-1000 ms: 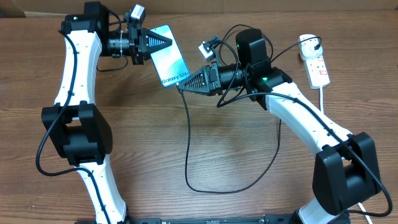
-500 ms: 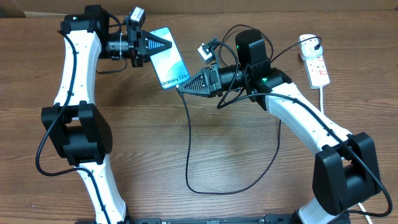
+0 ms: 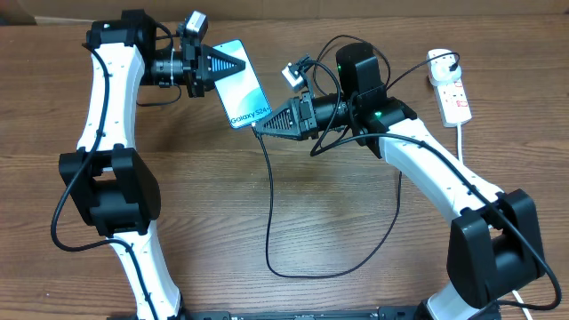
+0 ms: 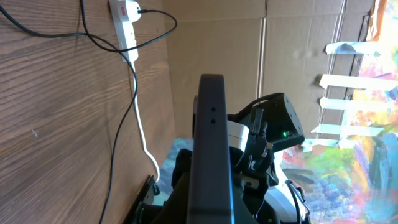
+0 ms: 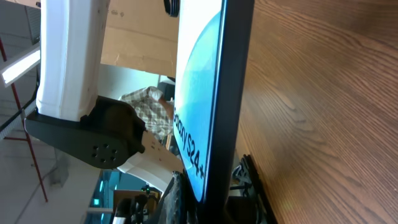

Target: Plug charger to phone and switch on socket

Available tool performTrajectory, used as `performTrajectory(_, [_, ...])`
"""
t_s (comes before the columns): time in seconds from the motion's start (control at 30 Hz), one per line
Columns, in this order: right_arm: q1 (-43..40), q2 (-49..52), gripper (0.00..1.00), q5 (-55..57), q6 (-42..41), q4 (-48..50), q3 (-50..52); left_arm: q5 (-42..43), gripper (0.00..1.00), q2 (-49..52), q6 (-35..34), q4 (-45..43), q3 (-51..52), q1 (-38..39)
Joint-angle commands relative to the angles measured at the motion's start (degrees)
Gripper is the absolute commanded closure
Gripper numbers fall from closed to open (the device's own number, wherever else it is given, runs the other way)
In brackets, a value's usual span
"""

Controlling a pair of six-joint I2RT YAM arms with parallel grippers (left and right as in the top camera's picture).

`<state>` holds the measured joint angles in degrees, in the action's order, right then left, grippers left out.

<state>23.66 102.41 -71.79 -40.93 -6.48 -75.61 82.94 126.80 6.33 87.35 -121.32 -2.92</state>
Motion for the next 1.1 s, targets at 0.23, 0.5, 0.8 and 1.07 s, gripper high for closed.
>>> performTrajectory(0.23, [-1.0, -0.2, 0.96, 13.9, 0.1, 2.8, -1.6, 1.1, 0.96, -0.6, 4.5, 5.6, -0.3, 5.6])
performTrajectory(0.5, [-1.0, -0.2, 0.96, 14.3, -1.1, 4.0, -1.6, 0.0, 0.96, -0.6, 7.9, 8.3, -0.3, 6.8])
performTrajectory(0.8, [-1.0, -0.2, 0.95, 13.9, -1.1, 3.9, -1.6, 0.0, 0.96, -0.6, 7.9, 8.0, -0.3, 6.4])
performTrajectory(1.07, [-1.0, -0.2, 0.70, 13.7, -1.0, 3.9, -1.6, 0.0, 0.96, -0.6, 7.9, 7.6, -0.3, 5.4])
